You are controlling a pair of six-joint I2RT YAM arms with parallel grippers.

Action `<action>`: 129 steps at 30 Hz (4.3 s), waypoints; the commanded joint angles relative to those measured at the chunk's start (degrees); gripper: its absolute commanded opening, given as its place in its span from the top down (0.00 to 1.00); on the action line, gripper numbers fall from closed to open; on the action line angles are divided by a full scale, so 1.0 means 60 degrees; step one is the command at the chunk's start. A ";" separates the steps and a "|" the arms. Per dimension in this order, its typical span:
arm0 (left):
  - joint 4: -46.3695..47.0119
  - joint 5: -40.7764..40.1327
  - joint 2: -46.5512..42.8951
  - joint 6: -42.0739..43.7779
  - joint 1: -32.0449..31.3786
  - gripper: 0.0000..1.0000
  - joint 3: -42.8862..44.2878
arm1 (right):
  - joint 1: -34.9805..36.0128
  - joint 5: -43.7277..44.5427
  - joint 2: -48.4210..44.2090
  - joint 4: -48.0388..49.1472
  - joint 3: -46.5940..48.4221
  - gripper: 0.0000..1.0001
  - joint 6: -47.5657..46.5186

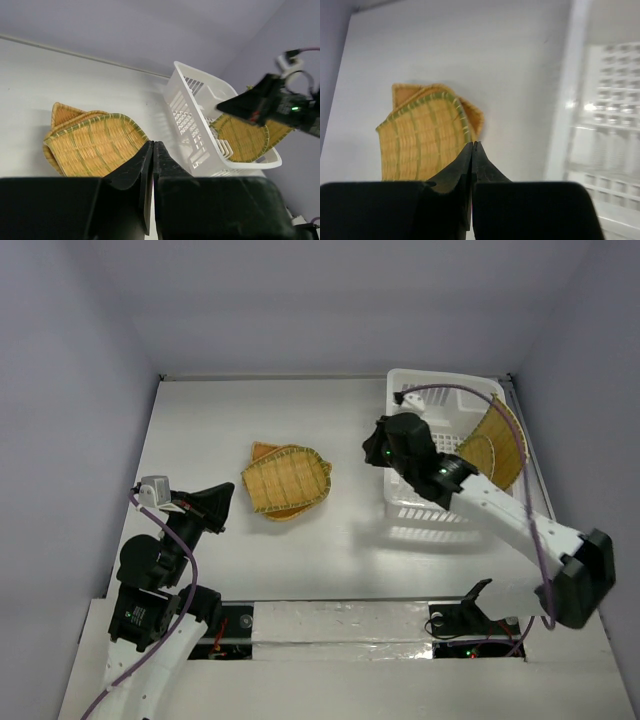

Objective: Unload the plates from the dish rack

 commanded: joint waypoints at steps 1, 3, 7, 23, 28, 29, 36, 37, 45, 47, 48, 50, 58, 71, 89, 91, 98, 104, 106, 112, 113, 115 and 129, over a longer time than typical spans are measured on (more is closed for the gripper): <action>0.0310 0.0082 0.0103 0.0033 -0.0048 1.00 0.0099 | -0.0425 0.2472 -0.1340 -0.2327 0.0491 1.00 -0.0791; 0.0339 0.0243 0.0059 0.0062 -0.0048 1.00 0.0099 | -0.1271 0.3425 -0.1708 -0.4005 0.0696 1.00 -0.0763; 0.0383 0.0376 -0.0073 0.0077 -0.0048 0.91 0.0099 | -0.2693 0.3924 -0.1987 -0.6224 0.1165 0.83 -0.0938; 0.0266 0.0215 -0.0249 0.0062 -0.0502 0.71 0.0128 | -0.4587 0.4306 -0.0377 -0.7096 0.1547 0.40 -0.2196; 0.0222 0.0127 -0.0249 0.0062 -0.0502 0.70 0.0114 | -0.5085 0.4188 0.0064 -0.6405 0.1502 0.42 -0.2681; 0.0237 0.0112 -0.0234 0.0062 -0.0502 0.70 0.0114 | -0.5172 0.4276 0.0079 -0.6346 0.1546 0.42 -0.2768; 0.0222 0.0097 -0.0278 0.0062 -0.0502 0.69 0.0128 | -0.6036 0.2697 0.0078 -0.4999 0.1268 0.46 -0.3633; 0.0222 0.0112 -0.0292 0.0062 -0.0502 0.69 0.0128 | -0.6037 0.2536 0.0064 -0.4926 0.1254 0.50 -0.3663; 0.0222 0.0053 -0.0468 0.0062 -0.0502 0.68 0.0143 | -0.6843 0.1421 -0.0390 -0.4134 0.0712 0.68 -0.4029; 0.0222 0.0053 -0.0498 0.0062 -0.0502 0.68 0.0129 | -0.6843 0.1333 -0.0434 -0.4148 0.0755 0.77 -0.4044; 0.0222 0.0039 -0.0498 0.0077 -0.0502 0.68 0.0128 | -0.6843 0.1333 -0.0478 -0.4207 0.0785 0.79 -0.4058; 0.0222 0.0053 -0.0498 0.0077 -0.0502 0.68 0.0128 | -0.6843 0.1333 -0.0536 -0.4309 0.0945 0.87 -0.4117; 0.0222 0.0039 -0.0498 0.0062 -0.0502 0.68 0.0114 | -0.6843 0.1259 -0.0785 -0.5115 0.1854 1.00 -0.4541; 0.0251 0.0083 -0.0512 0.0062 -0.0502 0.67 0.0114 | -0.6755 0.0456 -0.1693 -0.5511 0.3317 1.00 -0.4557; 0.0208 -0.0064 -0.0264 0.0033 -0.0502 0.67 0.0114 | -0.1484 -0.4438 0.0105 0.1517 0.1900 1.00 0.1433; 0.0193 -0.0064 -0.0249 0.0018 -0.0502 0.67 0.0114 | -0.1161 -0.4468 0.0937 0.2222 0.1942 1.00 0.1960; 0.0193 -0.0093 -0.0190 0.0033 -0.0502 0.67 0.0128 | -0.0443 -0.4688 0.3063 0.3804 0.1972 1.00 0.3045; 0.0178 -0.0078 -0.0146 0.0033 -0.0502 0.67 0.0114 | -0.0251 -0.4922 0.3419 0.4948 0.1050 1.00 0.3617; 0.0193 -0.0064 -0.0146 0.0033 -0.0502 0.67 0.0114 | -0.0251 -0.4834 0.3302 0.5036 0.0845 1.00 0.3617; 0.0193 -0.0078 -0.0175 0.0004 -0.0502 0.67 0.0099 | -0.0251 -0.4791 0.3257 0.5138 0.0083 1.00 0.3720; 0.0193 -0.0078 -0.0175 0.0018 -0.0502 0.67 0.0114 | -0.0251 -0.4747 0.3257 0.5153 -0.0034 1.00 0.3734; 0.0193 -0.0064 -0.0175 0.0018 -0.0502 0.67 0.0114 | -0.0251 -0.4615 0.3257 0.5154 -0.0284 1.00 0.3749; 0.0208 -0.0049 -0.0205 0.0018 -0.0502 0.67 0.0099 | -0.0075 -0.3680 0.3213 0.3605 -0.0227 0.42 0.3209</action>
